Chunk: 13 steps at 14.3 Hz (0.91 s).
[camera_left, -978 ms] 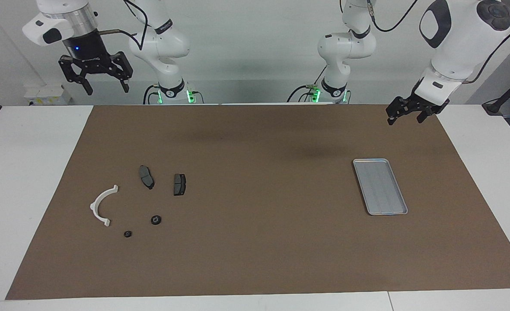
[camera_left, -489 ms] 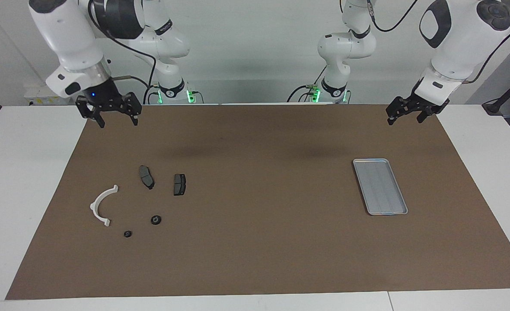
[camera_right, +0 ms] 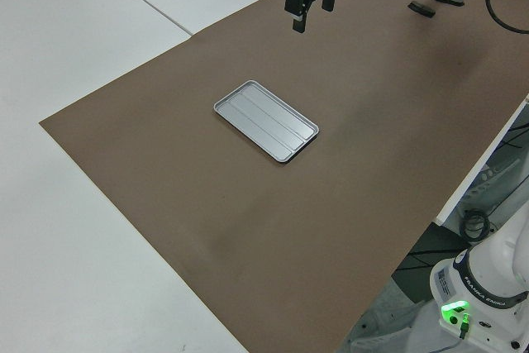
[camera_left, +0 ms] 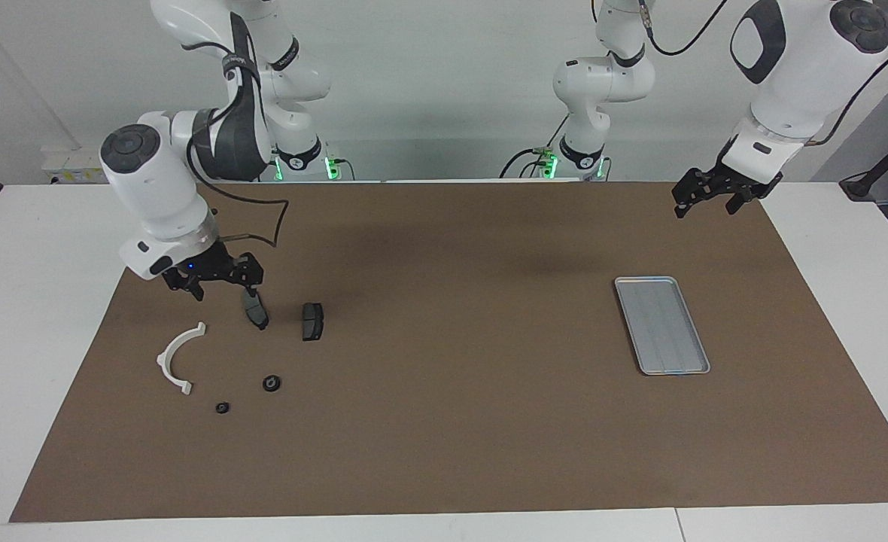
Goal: Pick bearing gear from pile to tray
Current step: 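Reach the right gripper over the nearer small black bearing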
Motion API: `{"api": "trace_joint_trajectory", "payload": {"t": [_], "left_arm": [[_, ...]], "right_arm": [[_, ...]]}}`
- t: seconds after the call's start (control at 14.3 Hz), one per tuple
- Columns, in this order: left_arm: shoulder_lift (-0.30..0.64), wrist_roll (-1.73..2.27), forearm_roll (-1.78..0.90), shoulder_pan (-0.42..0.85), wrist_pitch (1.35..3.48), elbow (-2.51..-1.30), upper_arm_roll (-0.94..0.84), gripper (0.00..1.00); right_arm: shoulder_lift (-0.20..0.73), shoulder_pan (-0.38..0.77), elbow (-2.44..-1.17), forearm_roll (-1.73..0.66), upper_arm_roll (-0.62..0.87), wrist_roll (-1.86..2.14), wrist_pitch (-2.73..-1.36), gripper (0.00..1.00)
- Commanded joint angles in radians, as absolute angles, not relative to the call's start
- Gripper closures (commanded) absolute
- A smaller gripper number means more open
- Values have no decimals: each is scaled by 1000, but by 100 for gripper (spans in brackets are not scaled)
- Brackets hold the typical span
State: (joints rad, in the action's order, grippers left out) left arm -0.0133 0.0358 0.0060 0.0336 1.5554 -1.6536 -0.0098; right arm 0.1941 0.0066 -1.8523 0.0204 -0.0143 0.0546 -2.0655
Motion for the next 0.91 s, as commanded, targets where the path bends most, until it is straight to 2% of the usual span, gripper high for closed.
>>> {"api": "trace_joint_trajectory", "payload": {"t": [0.0, 0.28, 0.56, 0.84], "left_arm": [[-12, 31, 3, 29, 1539, -1647, -14, 0], [-12, 31, 3, 29, 1539, -1647, -14, 0], [-12, 31, 3, 29, 1539, -1647, -14, 0], [-12, 31, 3, 29, 1539, -1647, -14, 0]], "right_arm": [[287, 6, -1832, 52, -9, 25, -2164, 0], [366, 44, -1803, 81, -9, -53, -2230, 0], [510, 61, -1663, 80, -8, -74, -2227, 0], [600, 67, -1575, 74, -8, -93, -2220, 0]]}}
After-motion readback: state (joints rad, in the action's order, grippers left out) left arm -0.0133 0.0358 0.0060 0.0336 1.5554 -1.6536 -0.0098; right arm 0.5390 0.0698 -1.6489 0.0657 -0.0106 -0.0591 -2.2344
